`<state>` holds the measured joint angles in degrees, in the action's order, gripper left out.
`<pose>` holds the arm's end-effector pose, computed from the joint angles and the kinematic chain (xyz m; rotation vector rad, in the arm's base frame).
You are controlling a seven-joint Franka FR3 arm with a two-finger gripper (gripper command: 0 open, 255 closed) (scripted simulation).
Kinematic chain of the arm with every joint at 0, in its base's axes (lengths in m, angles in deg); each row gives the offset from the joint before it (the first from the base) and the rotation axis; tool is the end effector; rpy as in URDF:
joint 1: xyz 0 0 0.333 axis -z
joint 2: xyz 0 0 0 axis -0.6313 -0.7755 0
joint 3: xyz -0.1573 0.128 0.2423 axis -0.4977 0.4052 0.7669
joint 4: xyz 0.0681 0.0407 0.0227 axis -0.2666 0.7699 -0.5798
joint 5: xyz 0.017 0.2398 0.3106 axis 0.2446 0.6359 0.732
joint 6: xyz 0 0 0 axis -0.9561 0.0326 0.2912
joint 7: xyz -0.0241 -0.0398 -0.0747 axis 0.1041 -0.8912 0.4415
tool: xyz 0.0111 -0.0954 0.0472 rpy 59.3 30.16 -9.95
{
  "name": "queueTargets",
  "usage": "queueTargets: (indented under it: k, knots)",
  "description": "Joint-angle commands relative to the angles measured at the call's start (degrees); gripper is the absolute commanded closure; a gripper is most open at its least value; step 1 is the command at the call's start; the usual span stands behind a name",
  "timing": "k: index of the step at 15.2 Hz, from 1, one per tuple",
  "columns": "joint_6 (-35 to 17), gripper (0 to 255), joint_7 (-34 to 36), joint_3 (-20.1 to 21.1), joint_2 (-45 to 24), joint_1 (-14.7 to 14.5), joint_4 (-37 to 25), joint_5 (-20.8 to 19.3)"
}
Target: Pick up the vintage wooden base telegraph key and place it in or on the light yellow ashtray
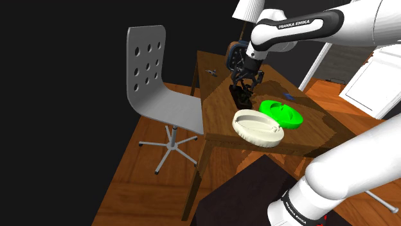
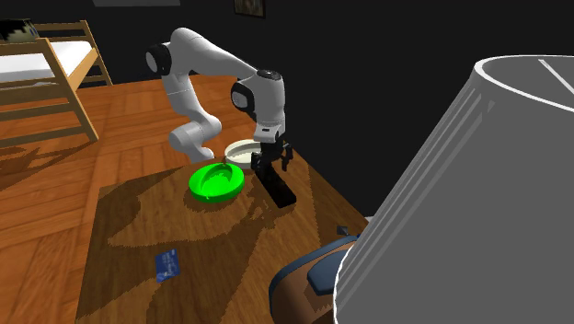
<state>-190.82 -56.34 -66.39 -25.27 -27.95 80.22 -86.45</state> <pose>0.4663 -0.1114 0.4928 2.9964 -0.8141 0.0586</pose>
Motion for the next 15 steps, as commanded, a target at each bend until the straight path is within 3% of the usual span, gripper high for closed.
queueTargets:
  k: [1,2,11,15]
  knots:
    - [0.0,0,0.0,0.0,0.0,0.0,0.0,0.0]
    - [0.0,255,0.0,0.0,0.0,0.0,0.0,0.0]
    - [0.0,255,0.0,0.0,0.0,0.0,0.0,0.0]
    - [3.1,255,-0.1,0.0,0.5,0.0,-2.6,0.1]
